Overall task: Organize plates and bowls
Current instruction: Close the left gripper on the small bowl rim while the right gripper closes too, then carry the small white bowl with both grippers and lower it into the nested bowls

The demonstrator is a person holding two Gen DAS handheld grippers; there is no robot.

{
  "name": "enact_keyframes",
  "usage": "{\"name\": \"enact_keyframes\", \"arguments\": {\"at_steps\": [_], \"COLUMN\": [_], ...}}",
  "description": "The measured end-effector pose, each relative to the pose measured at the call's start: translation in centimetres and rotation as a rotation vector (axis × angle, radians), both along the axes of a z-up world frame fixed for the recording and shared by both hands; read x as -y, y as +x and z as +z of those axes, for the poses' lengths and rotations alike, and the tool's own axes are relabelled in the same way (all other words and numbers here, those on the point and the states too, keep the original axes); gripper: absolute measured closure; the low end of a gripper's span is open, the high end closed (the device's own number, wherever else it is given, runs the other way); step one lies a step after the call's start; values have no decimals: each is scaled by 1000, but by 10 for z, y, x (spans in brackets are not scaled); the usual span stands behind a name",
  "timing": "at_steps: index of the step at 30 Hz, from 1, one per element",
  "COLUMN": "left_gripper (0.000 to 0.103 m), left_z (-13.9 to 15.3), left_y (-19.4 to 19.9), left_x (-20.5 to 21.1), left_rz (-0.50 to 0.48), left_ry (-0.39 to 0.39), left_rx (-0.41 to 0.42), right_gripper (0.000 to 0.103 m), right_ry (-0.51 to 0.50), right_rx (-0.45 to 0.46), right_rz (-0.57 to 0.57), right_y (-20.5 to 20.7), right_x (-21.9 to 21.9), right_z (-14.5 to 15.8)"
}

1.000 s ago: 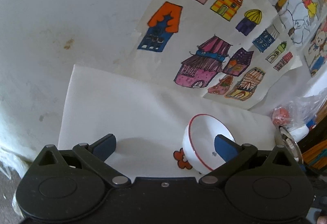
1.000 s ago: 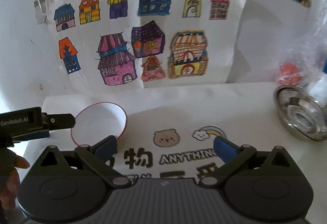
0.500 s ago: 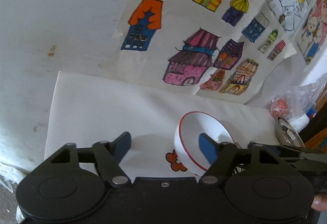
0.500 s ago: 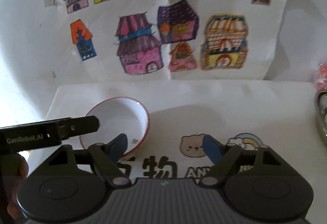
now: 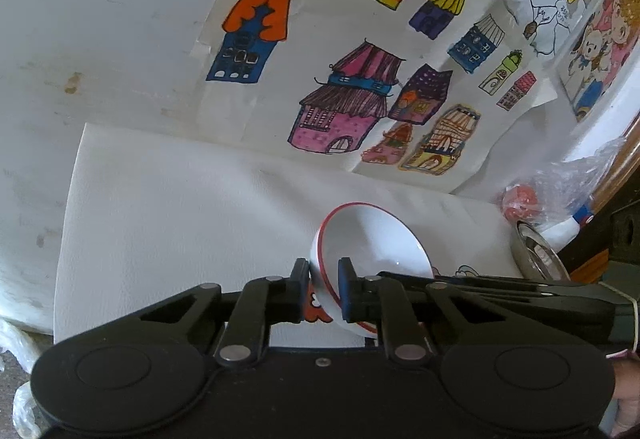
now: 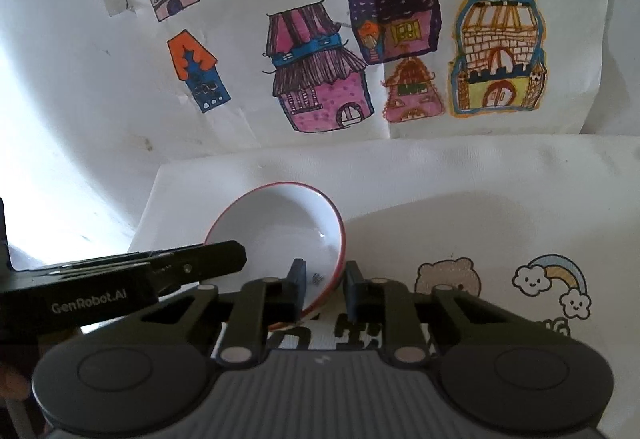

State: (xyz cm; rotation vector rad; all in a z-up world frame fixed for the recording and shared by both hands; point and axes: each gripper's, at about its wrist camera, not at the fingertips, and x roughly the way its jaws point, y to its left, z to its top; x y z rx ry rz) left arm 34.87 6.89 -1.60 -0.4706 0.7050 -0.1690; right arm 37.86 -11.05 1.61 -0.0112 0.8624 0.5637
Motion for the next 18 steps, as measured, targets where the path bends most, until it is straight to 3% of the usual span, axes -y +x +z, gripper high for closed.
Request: {"name": "enact_keyframes", "arguments": {"at_steps": [9,18], "left_gripper": [92,92], "left_z": [7,45], "left_y": [-10,-49], "left_x": [4,23], "left_rz": [-6,-41], "left_ry": [-20,-1], "left_rx": [-1,65], "right_gripper": [89,89], "right_ry": [33,63], "right_rx": [-21,42], "right_rz": [-51,-97], "right_y": [-11,-58], "right_x": [13,30], "right_z": [17,51]}}
